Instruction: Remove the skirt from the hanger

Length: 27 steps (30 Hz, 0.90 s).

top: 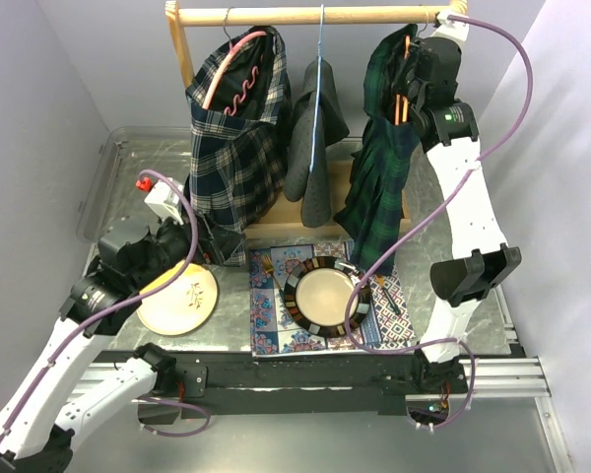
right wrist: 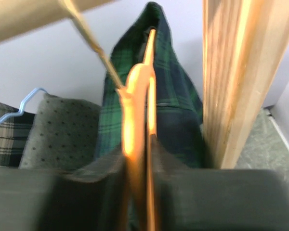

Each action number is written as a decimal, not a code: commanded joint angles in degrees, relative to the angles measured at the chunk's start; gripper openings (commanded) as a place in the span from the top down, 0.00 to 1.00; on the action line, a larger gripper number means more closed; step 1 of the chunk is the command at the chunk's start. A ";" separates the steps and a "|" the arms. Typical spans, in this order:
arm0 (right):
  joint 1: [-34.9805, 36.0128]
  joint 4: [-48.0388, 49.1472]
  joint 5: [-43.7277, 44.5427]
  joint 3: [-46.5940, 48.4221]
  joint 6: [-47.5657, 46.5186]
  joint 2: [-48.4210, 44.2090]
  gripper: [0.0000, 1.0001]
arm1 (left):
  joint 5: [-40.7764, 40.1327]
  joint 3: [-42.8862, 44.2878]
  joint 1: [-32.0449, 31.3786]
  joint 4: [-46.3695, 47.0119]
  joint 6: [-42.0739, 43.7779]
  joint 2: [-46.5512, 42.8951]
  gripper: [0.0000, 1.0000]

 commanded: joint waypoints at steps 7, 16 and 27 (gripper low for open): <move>-0.27 11.96 -2.98 -1.05 -0.12 -8.24 1.00 | -0.43 1.26 -0.13 3.83 1.66 0.40 0.03; -0.36 13.82 -5.27 2.97 -1.00 -8.96 1.00 | -1.13 6.18 -0.13 2.08 4.13 2.68 0.03; -0.19 8.38 -7.99 -0.63 0.67 -14.49 1.00 | -1.74 10.75 -0.13 1.29 5.18 5.41 0.03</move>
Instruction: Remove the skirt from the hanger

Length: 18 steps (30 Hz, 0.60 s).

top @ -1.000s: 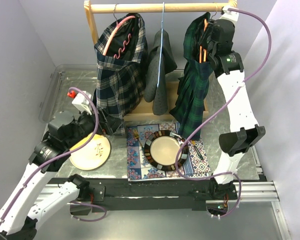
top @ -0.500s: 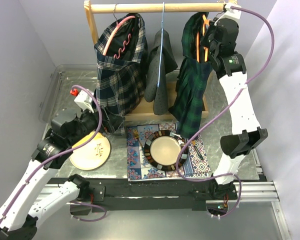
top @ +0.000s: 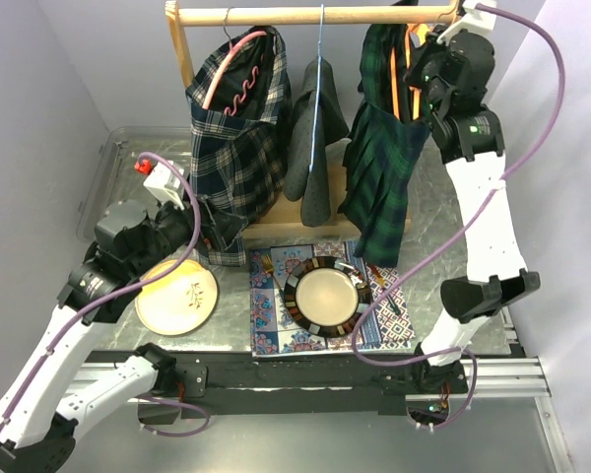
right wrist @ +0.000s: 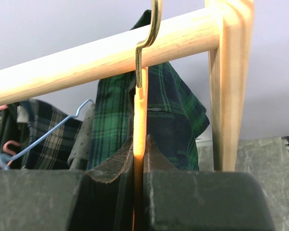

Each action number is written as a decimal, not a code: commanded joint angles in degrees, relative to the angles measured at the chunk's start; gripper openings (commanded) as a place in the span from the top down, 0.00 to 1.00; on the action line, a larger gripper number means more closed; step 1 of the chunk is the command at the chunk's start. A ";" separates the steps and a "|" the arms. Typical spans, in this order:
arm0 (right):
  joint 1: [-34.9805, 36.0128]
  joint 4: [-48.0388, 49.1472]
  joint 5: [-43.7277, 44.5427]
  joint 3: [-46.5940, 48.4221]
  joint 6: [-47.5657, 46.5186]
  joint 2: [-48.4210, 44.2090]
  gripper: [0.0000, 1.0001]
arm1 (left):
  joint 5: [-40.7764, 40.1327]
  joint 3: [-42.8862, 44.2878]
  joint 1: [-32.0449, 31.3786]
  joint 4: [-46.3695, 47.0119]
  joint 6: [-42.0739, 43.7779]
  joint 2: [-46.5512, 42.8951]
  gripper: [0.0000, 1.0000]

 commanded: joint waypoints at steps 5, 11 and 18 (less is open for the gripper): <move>-0.17 -3.60 -3.52 -0.37 6.04 -10.58 1.00 | -0.50 6.94 -0.13 2.08 2.06 1.72 0.03; 0.01 -10.56 -9.06 -11.96 15.18 -22.08 1.00 | -2.69 13.62 -0.13 -1.87 3.02 4.80 0.03; 2.03 -11.36 -7.92 -28.83 23.18 -37.81 1.00 | 3.10 16.71 -0.21 -1.36 2.06 7.27 0.03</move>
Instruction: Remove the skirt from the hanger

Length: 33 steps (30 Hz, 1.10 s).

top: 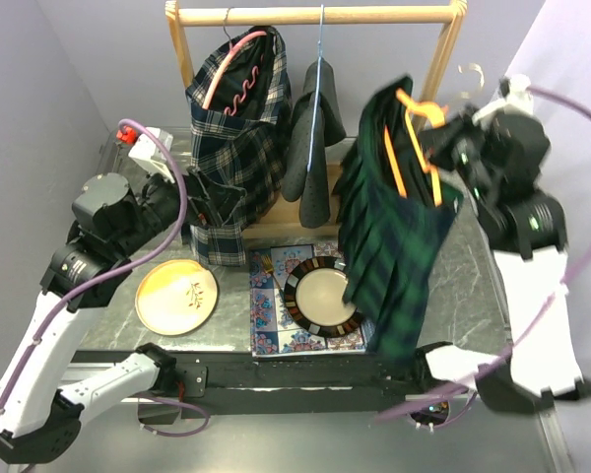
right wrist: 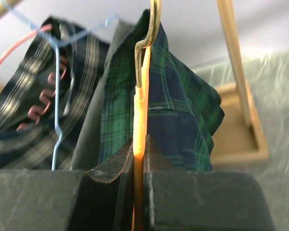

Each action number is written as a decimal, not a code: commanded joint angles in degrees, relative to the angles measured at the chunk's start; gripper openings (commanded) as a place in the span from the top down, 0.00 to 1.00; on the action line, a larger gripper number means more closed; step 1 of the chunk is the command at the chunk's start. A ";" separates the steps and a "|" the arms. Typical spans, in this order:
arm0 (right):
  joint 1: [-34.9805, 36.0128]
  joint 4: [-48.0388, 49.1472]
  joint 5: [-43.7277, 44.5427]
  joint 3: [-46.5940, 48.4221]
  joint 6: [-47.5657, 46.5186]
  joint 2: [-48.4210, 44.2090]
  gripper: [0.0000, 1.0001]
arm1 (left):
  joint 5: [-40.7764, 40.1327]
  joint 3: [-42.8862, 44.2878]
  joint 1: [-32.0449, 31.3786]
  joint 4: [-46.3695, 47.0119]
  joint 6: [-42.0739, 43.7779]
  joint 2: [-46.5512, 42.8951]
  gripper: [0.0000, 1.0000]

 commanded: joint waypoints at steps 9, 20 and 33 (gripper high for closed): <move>1.29 6.69 6.88 -16.88 21.63 -19.22 1.00 | -2.21 0.60 -19.31 8.24 -2.55 5.61 0.03; 1.38 8.11 13.92 -14.36 30.43 -18.79 1.00 | -32.19 6.32 -53.11 19.66 7.99 16.96 0.03; 1.38 8.11 18.23 -13.21 34.74 -19.14 1.00 | -42.31 7.21 -63.49 23.80 10.65 28.83 0.03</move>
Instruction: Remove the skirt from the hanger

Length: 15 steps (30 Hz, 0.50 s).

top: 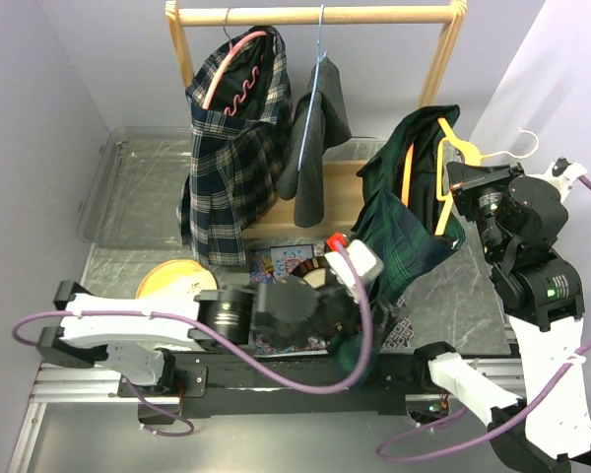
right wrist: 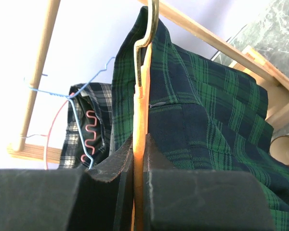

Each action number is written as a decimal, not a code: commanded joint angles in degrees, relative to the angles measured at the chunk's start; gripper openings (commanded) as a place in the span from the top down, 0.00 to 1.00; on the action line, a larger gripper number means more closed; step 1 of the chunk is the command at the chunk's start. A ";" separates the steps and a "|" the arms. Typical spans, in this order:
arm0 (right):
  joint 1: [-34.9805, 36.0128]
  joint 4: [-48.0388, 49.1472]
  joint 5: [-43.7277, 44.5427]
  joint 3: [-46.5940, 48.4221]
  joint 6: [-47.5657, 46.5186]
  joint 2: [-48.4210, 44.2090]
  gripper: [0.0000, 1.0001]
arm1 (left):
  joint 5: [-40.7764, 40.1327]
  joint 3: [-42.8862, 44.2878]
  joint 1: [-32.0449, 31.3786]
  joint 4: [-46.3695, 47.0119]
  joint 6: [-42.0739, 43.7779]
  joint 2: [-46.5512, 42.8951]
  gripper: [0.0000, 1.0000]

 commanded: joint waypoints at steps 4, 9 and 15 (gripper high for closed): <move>0.26 9.05 2.25 3.45 5.61 -1.46 1.00 | -6.39 -2.38 -1.86 3.30 -0.71 3.03 0.03; 0.26 9.75 1.46 3.88 5.62 -1.28 1.00 | -11.74 -4.05 -1.95 1.02 -1.06 6.27 0.03; 0.26 11.24 -1.35 3.97 4.30 -1.11 1.00 | -18.69 -8.36 -1.95 0.40 0.26 6.64 0.47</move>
